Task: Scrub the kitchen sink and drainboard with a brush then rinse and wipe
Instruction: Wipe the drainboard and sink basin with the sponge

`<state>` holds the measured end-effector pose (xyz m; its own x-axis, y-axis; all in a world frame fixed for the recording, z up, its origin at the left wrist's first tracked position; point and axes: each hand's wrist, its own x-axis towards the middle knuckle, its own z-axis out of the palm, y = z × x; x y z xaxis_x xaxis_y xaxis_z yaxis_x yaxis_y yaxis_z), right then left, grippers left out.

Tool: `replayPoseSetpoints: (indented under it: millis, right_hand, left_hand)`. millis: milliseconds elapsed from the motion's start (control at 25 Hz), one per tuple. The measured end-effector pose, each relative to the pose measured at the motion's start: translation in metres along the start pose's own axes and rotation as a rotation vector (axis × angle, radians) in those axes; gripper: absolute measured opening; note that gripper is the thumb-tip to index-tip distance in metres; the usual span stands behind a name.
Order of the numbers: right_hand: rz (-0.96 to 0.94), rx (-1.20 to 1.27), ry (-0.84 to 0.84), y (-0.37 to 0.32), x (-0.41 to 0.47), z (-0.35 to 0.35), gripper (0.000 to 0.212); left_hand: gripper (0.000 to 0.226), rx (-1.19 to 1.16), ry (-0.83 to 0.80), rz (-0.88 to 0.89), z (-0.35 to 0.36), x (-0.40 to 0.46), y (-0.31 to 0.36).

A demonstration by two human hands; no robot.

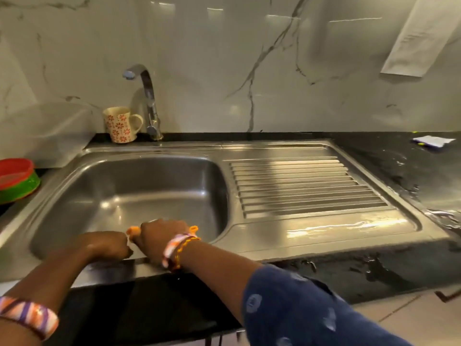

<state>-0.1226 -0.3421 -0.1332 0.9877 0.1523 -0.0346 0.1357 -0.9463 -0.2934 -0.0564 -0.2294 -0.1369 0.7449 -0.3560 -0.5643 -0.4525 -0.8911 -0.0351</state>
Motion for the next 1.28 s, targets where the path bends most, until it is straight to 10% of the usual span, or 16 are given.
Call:
replayPoseSetpoints:
  millis: [400, 600, 1280]
  right_hand:
    - [1.113, -0.124, 0.619, 0.286, -0.172, -0.104, 0.046]
    - [1.417, -0.071, 0.147, 0.373, -0.228, -0.088, 0.073]
    - [0.675, -0.079, -0.072, 0.217, -0.114, -0.028, 0.061]
  left_hand:
    - [0.046, -0.055, -0.104, 0.469, -0.041, 0.065, 0.131]
    - [0.039, -0.229, -0.15, 0.497, -0.032, 0.082, 0.143]
    - [0.04, -0.668, -0.184, 0.605, -0.009, 0.064, 0.114]
